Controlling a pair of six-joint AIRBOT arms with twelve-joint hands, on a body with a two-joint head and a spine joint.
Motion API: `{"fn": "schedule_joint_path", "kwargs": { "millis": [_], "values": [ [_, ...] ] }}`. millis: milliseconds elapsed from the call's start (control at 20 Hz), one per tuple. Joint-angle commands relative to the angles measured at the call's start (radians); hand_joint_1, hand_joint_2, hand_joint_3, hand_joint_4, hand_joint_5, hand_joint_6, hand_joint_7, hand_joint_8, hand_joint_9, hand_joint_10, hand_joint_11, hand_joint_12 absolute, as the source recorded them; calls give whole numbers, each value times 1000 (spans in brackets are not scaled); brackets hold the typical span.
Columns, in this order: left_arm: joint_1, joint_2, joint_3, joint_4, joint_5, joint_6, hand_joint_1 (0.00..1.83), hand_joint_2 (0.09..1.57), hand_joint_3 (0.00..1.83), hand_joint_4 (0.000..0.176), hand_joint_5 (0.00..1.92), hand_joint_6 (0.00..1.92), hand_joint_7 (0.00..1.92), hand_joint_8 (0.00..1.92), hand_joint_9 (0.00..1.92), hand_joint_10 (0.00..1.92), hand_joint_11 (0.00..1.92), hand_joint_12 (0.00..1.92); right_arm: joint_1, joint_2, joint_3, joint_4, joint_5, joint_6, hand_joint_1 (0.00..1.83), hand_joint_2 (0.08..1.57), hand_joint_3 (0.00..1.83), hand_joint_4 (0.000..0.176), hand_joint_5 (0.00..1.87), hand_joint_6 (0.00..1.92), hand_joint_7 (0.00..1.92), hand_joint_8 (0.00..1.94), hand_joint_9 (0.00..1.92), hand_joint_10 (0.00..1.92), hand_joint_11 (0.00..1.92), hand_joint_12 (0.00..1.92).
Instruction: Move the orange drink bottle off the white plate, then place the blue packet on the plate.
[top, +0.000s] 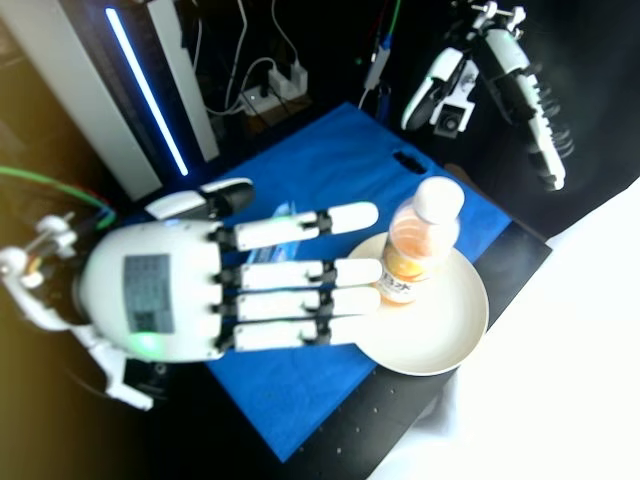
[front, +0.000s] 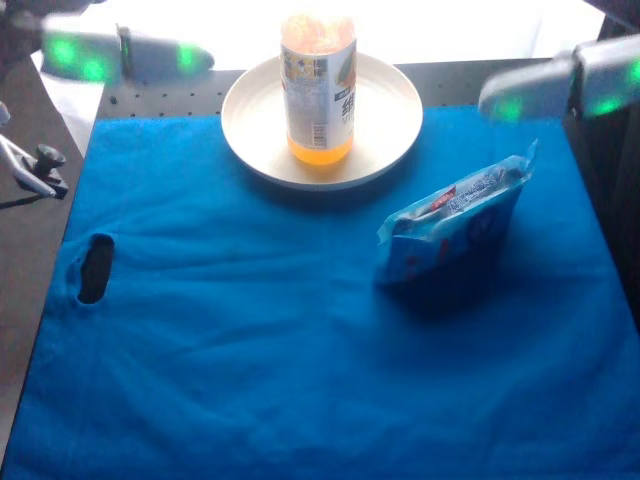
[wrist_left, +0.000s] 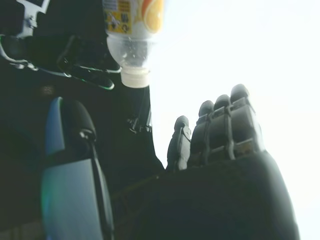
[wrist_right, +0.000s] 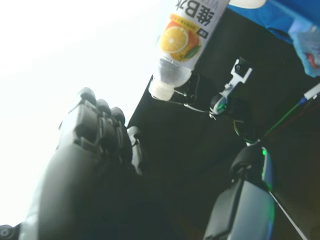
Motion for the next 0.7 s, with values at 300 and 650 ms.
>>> {"fn": "schedule_joint_path", "kwargs": {
  "millis": [300,650],
  "values": [
    [-42,-19,16,-5,-87,-26,287,846,10,74,0,0,93,3,91,9,24,99,23,0,0,38,103,10,437,769,0,57,52,1,162,1,109,1,0,485],
    [-107,-103,110,117,-9,-132,311,814,0,113,0,0,56,4,0,0,0,0,23,-1,-1,32,103,10,434,808,4,69,44,0,172,1,125,3,0,592]
  ]
}}
